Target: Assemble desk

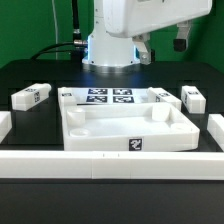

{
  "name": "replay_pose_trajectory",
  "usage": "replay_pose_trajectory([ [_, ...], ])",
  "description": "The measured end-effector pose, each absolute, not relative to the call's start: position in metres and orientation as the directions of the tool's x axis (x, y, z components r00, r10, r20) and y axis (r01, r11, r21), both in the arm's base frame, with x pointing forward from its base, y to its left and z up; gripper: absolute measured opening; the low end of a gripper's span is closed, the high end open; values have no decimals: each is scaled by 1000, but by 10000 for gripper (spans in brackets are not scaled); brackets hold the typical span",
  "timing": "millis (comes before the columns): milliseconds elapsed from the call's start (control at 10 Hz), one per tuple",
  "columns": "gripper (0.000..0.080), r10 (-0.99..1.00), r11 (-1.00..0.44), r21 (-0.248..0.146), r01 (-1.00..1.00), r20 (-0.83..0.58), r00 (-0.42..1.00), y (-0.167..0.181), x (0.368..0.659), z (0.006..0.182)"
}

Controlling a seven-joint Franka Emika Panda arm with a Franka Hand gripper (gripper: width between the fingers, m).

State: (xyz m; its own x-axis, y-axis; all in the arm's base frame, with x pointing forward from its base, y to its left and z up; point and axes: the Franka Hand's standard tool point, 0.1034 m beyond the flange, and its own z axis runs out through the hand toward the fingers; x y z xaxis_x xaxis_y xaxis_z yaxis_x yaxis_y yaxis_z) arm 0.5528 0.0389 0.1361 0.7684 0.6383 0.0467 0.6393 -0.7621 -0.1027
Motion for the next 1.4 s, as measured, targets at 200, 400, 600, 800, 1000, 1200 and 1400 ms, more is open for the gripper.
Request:
replay_pose_trajectory([
  [200, 649, 727, -679, -64, 732, 79, 682, 32, 553, 133],
  [400, 649, 927, -369, 19, 929, 82, 366, 12, 544, 123],
  [600, 649, 970, -235, 28, 971, 61, 233, 7, 543, 121],
  [800, 649, 988, -146, 33, 989, 49, 145, 5, 542, 120],
  [1000, 649, 999, 10, 39, 999, 30, -11, 1, 542, 119],
  [1200, 649, 982, 187, 71, 980, 18, -189, -7, 532, 107],
  [1400, 649, 976, 216, 67, 974, 18, -217, -13, 520, 94],
])
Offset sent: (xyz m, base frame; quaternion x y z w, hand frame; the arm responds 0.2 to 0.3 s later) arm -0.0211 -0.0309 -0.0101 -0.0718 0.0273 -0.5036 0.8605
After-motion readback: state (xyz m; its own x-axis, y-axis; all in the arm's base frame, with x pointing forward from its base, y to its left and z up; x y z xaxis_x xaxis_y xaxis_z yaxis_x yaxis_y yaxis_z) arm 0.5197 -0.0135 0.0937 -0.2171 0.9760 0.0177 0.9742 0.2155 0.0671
